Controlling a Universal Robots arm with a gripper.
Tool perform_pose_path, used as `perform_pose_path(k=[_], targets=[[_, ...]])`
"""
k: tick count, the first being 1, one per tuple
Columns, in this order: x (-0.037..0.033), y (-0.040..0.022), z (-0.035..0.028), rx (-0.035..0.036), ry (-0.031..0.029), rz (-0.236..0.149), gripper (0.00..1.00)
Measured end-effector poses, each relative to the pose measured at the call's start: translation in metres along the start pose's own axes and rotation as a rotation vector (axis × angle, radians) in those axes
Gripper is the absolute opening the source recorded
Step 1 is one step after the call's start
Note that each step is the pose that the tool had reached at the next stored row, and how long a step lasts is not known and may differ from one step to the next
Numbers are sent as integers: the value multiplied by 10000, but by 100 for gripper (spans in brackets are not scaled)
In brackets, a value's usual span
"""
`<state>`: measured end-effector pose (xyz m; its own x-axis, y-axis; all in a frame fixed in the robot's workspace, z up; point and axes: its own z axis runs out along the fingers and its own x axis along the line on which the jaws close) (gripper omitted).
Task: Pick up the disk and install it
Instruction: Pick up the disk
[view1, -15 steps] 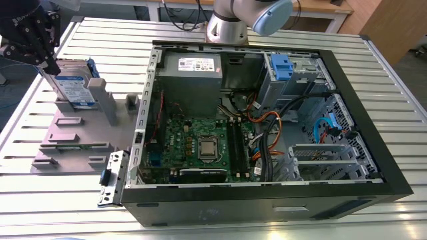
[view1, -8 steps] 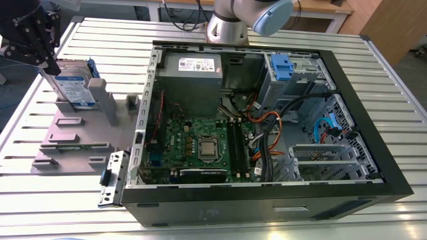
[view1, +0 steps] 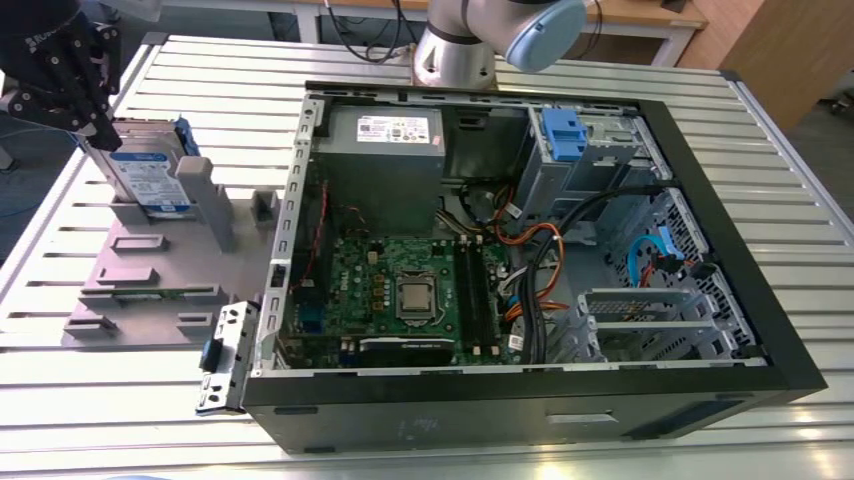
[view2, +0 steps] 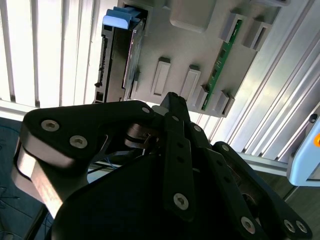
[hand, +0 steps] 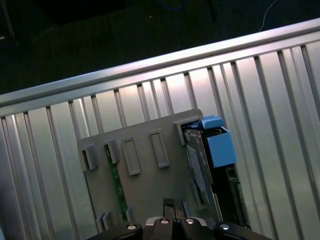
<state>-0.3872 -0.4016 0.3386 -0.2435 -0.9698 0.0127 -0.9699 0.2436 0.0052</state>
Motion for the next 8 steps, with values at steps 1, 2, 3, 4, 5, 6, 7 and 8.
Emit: perform_pose_path(k=[1, 2, 3, 4, 5, 6, 7, 8], targets=[[0, 0, 0, 0, 0, -6, 11], [0, 0, 0, 0, 0, -12, 11], [0, 0, 0, 0, 0, -18, 11], [0, 0, 0, 0, 0, -24, 11], [0, 0, 0, 0, 0, -32, 11], [0, 0, 0, 0, 0, -41, 11], [0, 0, 0, 0, 0, -49, 11], [0, 0, 0, 0, 0, -58, 11]])
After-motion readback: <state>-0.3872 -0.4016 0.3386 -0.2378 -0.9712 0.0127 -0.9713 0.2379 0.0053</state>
